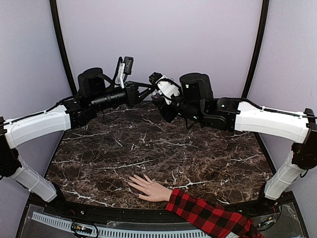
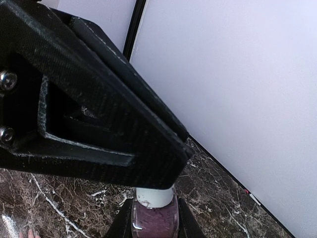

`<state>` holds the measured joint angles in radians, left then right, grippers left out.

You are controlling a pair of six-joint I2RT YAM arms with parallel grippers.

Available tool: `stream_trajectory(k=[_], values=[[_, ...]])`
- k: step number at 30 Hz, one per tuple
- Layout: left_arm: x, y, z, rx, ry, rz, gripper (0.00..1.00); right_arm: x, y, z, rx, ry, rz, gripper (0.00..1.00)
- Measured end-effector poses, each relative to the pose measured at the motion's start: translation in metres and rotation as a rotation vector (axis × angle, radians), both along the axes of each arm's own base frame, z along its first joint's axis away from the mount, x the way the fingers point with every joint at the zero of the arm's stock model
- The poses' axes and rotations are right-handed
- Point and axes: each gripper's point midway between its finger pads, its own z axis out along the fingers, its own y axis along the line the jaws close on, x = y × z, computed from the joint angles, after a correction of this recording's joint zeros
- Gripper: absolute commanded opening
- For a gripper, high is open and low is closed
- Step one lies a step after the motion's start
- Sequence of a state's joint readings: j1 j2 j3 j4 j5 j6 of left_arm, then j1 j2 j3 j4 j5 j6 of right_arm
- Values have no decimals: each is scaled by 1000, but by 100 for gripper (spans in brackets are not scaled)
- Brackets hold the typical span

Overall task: Paint the nails
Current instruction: Screw the nail polish bottle cap onto the nail polish bottle.

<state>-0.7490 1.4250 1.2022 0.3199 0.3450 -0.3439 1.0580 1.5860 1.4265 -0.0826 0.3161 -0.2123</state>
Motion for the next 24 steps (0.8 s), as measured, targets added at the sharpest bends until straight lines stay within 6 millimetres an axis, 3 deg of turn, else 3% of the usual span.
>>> stream_trajectory(k=[11,24], values=[[-10,-3,6,6,-48,-74,0,-9,0,6,21,31,112,0],[-50,-11,28,-33,-166,-325,0,-52,-3,28,129,169,485,0]])
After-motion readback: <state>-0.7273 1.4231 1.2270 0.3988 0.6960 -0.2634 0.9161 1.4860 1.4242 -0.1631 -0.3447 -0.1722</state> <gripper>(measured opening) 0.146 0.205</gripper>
